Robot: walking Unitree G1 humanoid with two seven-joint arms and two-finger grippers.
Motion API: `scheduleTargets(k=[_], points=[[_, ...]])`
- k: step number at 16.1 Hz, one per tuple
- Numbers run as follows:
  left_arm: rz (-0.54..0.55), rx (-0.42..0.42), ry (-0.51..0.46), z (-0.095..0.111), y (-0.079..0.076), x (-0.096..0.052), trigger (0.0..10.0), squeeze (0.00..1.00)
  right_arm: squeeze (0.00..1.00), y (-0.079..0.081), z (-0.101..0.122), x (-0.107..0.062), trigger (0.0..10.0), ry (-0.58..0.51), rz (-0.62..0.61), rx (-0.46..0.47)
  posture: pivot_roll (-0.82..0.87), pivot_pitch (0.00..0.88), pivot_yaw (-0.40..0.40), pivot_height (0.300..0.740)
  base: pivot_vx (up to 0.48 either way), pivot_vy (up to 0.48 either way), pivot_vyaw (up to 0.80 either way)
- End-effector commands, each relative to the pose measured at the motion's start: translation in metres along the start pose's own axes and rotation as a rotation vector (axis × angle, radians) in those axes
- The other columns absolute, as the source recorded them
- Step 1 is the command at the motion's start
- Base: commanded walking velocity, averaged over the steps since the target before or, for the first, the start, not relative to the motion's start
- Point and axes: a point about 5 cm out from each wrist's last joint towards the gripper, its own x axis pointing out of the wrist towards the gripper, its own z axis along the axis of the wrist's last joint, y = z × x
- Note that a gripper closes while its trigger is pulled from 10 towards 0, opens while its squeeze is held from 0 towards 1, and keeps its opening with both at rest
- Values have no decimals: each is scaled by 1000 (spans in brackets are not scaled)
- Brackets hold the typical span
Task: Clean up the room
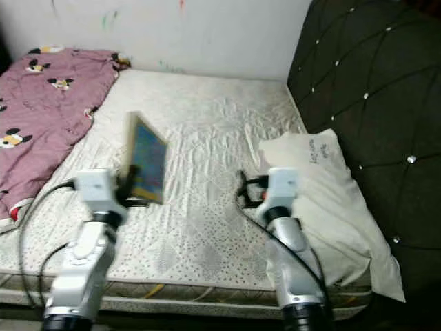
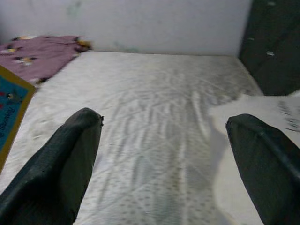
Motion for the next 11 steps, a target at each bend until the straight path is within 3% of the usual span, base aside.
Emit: scheduleTargets(k=[1, 6, 8, 9, 11], points=[[-14, -25, 8, 3, -8, 4, 10000, 0, 0, -8, 6, 0, 10000, -23, -21, -17, -63, 30, -27, 740, 0, 0, 0], [-8, -100, -21, 6, 4, -7, 10000, 0, 0, -6, 0, -2, 10000, -1, -6, 3, -39, 31, -34, 740, 0, 0, 0], [37, 16, -84, 8, 23, -16, 10000, 0, 0, -3, -2, -1, 10000, -7, -6, 21, -43, 37, 0, 740, 0, 0, 0], [46, 23, -73, 5, 31, -20, 10000, 0, 0, -4, -3, -3, 10000, -14, -28, 38, -39, 37, 0, 740, 0, 0, 0], [-1, 36, -72, 8, 31, -19, 10000, 0, 0, -5, -3, -6, 10000, -16, -38, 46, -32, 43, -4, 740, 0, 0, 0]])
